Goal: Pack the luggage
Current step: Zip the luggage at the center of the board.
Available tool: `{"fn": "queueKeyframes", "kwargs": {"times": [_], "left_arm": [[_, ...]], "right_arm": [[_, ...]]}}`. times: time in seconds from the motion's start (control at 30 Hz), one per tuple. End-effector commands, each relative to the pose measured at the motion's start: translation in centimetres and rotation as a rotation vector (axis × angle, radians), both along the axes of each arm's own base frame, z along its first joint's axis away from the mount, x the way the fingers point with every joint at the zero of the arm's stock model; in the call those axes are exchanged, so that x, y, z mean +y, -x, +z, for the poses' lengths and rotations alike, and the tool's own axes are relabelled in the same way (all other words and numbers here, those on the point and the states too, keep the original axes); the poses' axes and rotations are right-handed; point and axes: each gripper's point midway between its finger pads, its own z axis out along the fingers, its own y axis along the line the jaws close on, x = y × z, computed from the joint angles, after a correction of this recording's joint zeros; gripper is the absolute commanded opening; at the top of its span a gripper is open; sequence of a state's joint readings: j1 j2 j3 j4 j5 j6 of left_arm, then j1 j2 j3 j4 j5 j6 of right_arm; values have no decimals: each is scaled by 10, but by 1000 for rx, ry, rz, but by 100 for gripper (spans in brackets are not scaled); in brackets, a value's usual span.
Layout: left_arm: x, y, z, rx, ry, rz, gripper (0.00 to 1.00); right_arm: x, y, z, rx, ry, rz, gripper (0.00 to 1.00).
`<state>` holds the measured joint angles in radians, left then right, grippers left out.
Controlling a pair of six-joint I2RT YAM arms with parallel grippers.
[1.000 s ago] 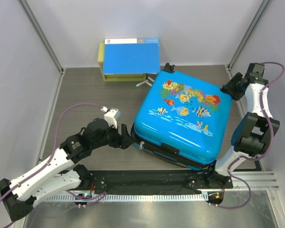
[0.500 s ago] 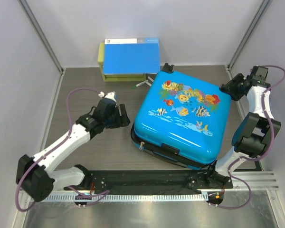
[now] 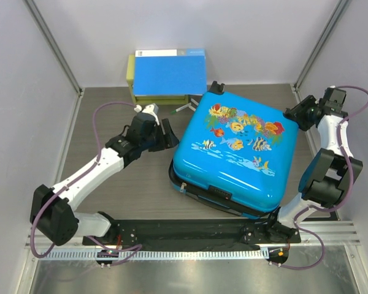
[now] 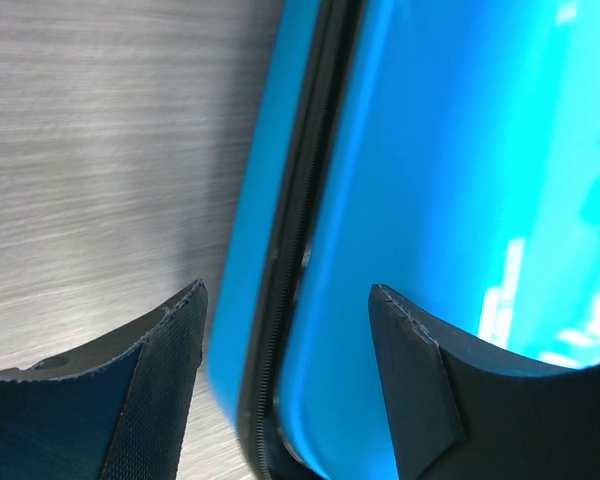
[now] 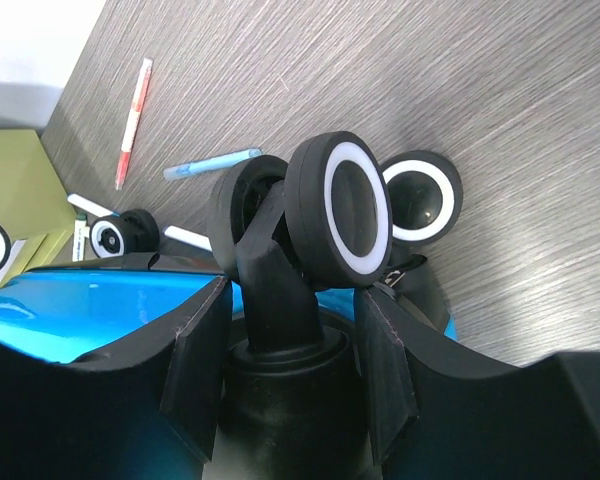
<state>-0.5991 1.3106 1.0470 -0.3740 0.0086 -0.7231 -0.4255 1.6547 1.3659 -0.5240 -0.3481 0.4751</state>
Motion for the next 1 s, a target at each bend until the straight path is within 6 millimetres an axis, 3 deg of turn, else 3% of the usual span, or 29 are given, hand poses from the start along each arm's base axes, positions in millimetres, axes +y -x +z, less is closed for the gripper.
{"fn": "queueKeyframes", "kwargs": {"times": [0.0, 0.03, 0.07, 0.13, 0.17, 0.23, 0.37, 0.5, 0.53, 0.6, 0.63, 0.7, 0.73, 0.97], "left_arm": [[-44, 15, 74, -119, 244, -126, 66], [-48, 17, 78, -123, 253, -137, 66], [-49, 17, 82, -126, 261, -136, 66], [-45, 12, 91, -144, 249, -104, 67], [-39, 12, 85, -131, 203, -92, 67], [-27, 6, 82, -122, 152, -65, 68], [6, -5, 70, -94, 129, 9, 69], [47, -20, 56, -61, 97, 104, 72], [50, -23, 41, -10, 75, 109, 72], [49, -29, 34, 31, 69, 92, 71], [47, -32, 20, 68, 44, 79, 70], [43, -38, 16, 73, 41, 67, 69], [42, -43, 14, 60, 36, 67, 69], [27, -55, -40, 199, 1, 15, 68]], "right_arm": [[42, 27, 1, 82, -117, 57, 15], [41, 29, 3, 94, -110, 54, 24], [39, 30, 5, 97, -91, 59, 40], [28, 34, 15, 110, -30, 25, 53], [24, 36, 24, 105, -2, 10, 69], [10, 44, 39, 127, 71, -50, 82], [-10, 57, 64, 127, 141, -171, 97], [-23, 77, 85, 122, 171, -277, 100], [-32, 90, 80, 166, 203, -342, 100], [-35, 108, 80, 189, 216, -390, 100], [-37, 122, 65, 240, 200, -420, 100], [-39, 143, 57, 273, 194, -467, 100], [-40, 157, 40, 321, 178, -498, 100], [-21, 208, -16, 465, 129, -556, 100]]}}
